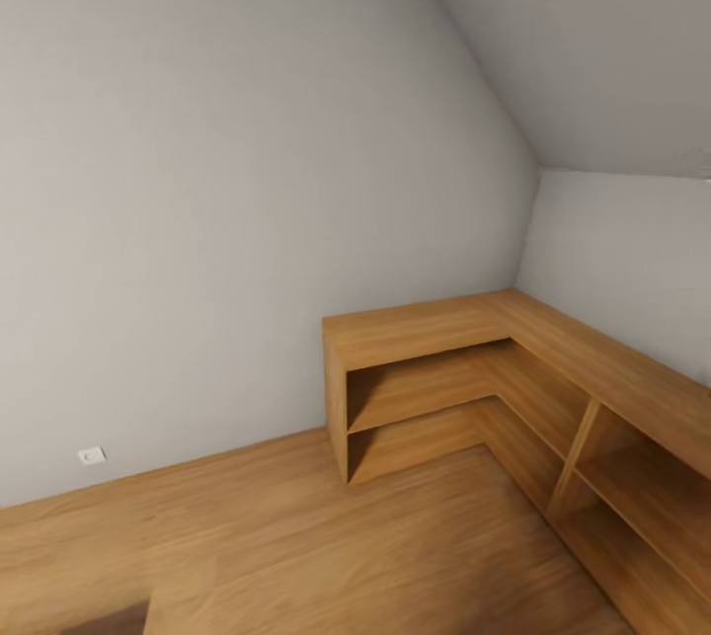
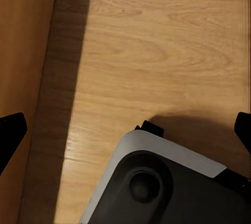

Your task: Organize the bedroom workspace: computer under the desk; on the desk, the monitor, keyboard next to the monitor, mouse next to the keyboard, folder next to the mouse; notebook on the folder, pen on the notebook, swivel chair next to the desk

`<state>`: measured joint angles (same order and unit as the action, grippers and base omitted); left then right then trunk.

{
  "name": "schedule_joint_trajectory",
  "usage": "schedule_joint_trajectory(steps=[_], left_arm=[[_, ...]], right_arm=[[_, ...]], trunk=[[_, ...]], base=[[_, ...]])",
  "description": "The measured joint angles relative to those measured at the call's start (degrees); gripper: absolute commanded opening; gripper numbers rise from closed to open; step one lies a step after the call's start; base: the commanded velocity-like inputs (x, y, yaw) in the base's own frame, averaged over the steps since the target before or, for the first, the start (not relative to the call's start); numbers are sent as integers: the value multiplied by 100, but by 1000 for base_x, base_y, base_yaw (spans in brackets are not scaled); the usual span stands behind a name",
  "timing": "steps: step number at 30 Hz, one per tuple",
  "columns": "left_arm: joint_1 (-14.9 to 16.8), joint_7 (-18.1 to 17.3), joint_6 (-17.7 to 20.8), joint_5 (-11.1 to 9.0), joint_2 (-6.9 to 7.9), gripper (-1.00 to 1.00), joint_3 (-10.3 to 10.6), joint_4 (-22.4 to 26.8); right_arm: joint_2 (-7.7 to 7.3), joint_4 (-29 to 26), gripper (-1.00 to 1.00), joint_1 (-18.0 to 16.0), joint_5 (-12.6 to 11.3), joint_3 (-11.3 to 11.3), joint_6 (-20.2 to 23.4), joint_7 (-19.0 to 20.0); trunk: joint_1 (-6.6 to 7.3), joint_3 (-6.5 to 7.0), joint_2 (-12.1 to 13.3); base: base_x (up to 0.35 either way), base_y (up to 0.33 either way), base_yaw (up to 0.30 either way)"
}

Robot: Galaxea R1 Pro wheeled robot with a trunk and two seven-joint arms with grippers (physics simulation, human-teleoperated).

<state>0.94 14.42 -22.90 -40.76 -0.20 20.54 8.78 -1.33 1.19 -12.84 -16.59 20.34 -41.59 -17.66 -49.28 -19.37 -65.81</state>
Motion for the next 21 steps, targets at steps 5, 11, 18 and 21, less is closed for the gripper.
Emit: schedule_joint_trajectory(steps=[5, 11, 18, 21], left_arm=[[0, 1, 0, 0, -2, 100, 3, -1], [0, 1, 0, 0, -7, 100, 5, -2], [0, 1, 0, 0, -7, 100, 6, -2], [0, 1, 0, 0, -7, 100, 6, -2]], right_arm=[[0, 0, 100, 4, 0, 0, -1, 1], [-1, 0, 100, 2, 0, 0, 1, 1], [-1, 0, 100, 3, 0, 0, 0, 1], [-1, 0, 100, 4, -1, 0, 0, 1]], trunk=[[-1, 33, -1], [-1, 73, 0], [-1, 118, 0], [-1, 133, 0]], base=[[29, -72, -181], [4, -10, -197], [1, -2, -222], [0, -1, -251]])
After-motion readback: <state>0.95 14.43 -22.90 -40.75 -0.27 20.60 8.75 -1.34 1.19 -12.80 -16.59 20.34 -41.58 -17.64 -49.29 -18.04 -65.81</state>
